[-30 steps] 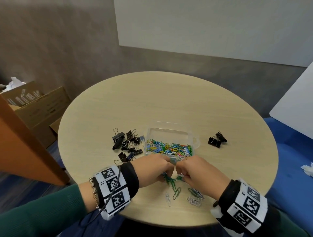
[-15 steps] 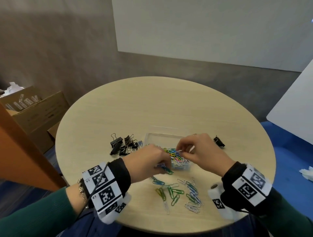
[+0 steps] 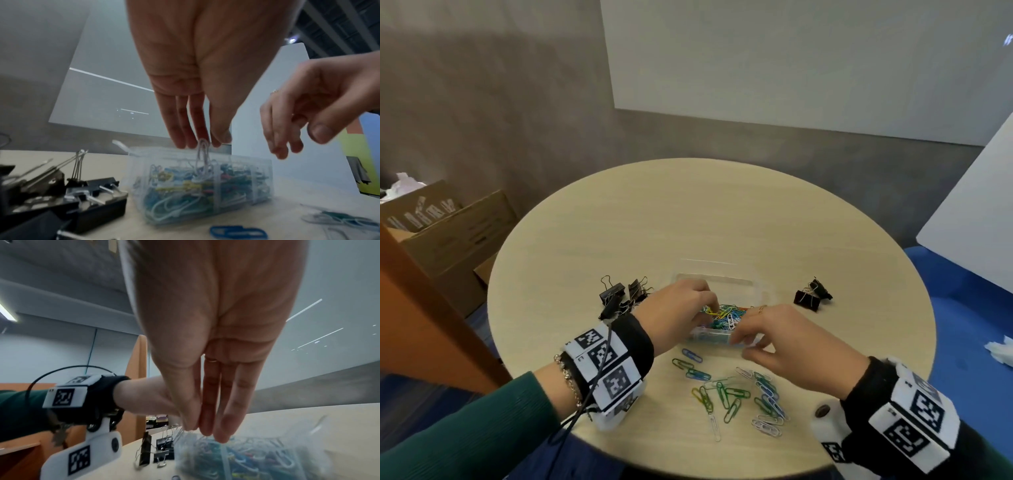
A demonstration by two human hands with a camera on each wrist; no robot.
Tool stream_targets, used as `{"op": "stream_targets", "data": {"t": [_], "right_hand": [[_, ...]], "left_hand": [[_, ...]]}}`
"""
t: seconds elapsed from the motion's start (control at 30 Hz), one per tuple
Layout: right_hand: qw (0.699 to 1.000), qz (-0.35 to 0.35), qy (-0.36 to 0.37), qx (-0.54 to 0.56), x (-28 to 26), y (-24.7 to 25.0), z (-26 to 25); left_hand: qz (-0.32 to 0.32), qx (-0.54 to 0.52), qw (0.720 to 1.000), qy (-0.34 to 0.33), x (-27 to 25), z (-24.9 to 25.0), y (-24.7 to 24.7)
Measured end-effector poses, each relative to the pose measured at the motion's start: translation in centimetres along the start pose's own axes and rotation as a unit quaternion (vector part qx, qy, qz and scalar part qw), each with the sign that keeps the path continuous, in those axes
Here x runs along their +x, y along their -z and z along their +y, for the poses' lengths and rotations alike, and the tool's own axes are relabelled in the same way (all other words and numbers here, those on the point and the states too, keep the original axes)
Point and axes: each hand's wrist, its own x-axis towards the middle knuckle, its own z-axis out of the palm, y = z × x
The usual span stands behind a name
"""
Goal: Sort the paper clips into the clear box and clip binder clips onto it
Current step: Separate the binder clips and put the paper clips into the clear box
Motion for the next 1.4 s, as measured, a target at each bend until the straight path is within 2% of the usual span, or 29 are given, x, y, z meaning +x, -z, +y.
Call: {"op": "stream_targets", "data": {"t": [0.1,0.3,0.47,0.6,0.7,0.77,0.87,0.97,1.17,1.3,1.4], "right_hand": [[0.999,-0.046,0.008,-0.026,0.3,-1.1,-0.5],[0.991,-0.117,0.007,-0.070,0.2,-3.7,-0.2],[0.989,-0.115,-0.008,-0.087,0.3,-4.5,-0.6],[0.987,-0.132,-0.006,-0.088,0.3,-3.5,-0.8],[0.986,-0.127,-0.038,-0.097,-0.1,-2.0,-0.3],[0.982,-0.127,-0.087,-0.110,-0.6,-1.2,0.0],[0.959,-0.190,-0.174,-0.120,-1.6,-0.7,-0.3],[0.948,-0.228,-0.187,-0.119,-1.8,-1.0,-0.6],[0.960,-0.211,-0.168,-0.076,-1.0,-2.6,-0.4],[0.981,-0.147,-0.118,-0.038,-0.4,-3.3,-0.7],[0.985,-0.116,-0.125,-0.014,-0.7,-2.4,-0.6]], "left_hand": [[0.031,0.016,0.999,-0.014,-0.9,0.2,0.5],[0.041,0.006,0.997,-0.065,-3.3,0.9,0.6],[-0.078,0.020,0.996,-0.050,-4.6,1.1,-1.6],[-0.136,0.025,0.990,-0.030,-5.0,1.2,-2.5],[-0.144,0.030,0.989,-0.030,-5.3,1.0,-2.4],[-0.141,0.013,0.990,-0.021,-5.6,0.8,-2.2],[-0.131,0.003,0.991,0.005,-5.9,0.4,-1.8],[-0.124,0.005,0.992,0.028,-6.2,0.2,-1.8],[-0.152,-0.020,0.987,0.044,-5.5,1.4,-2.7],[-0.134,-0.038,0.990,0.025,-4.1,2.3,-3.5],[-0.114,-0.041,0.992,0.022,-3.7,2.7,-3.2]]}}
